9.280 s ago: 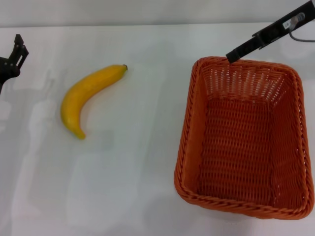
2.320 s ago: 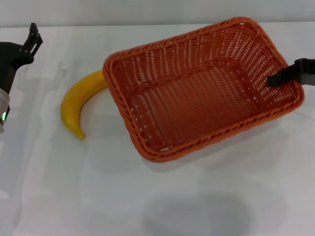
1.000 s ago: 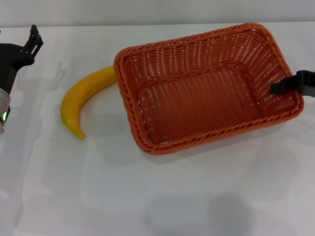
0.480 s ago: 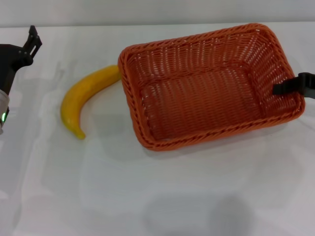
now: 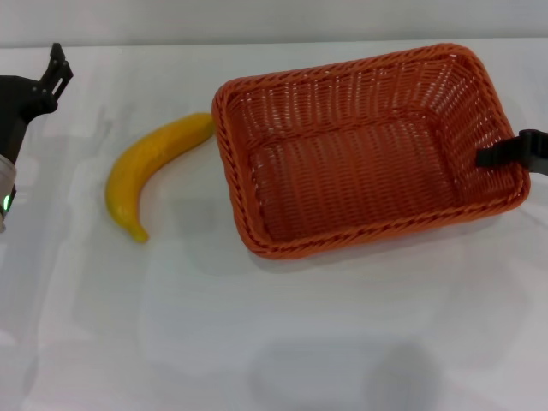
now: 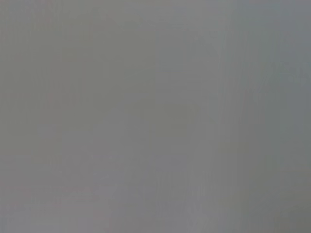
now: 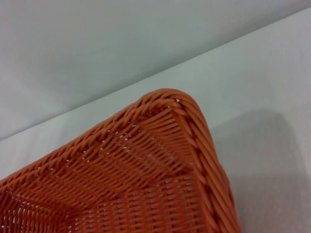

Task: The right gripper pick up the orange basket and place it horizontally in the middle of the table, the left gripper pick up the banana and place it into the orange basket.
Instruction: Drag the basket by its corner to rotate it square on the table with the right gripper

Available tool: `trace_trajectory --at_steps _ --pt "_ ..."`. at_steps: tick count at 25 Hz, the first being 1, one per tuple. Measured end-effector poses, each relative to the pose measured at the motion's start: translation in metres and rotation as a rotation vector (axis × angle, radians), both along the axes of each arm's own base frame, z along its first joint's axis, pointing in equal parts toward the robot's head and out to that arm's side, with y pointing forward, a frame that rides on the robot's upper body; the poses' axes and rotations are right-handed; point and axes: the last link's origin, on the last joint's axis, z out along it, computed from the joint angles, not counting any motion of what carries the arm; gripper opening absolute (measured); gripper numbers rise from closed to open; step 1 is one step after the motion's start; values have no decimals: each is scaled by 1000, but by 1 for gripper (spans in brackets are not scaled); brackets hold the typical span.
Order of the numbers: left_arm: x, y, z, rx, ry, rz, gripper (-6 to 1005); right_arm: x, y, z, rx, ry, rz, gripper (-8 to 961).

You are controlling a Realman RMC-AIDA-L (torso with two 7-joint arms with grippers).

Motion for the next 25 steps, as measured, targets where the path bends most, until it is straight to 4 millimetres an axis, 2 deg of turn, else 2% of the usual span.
trace_trajectory --at_steps 25 --pt "0 0 0 -2 1 0 892 -6 2 3 28 52 28 241"
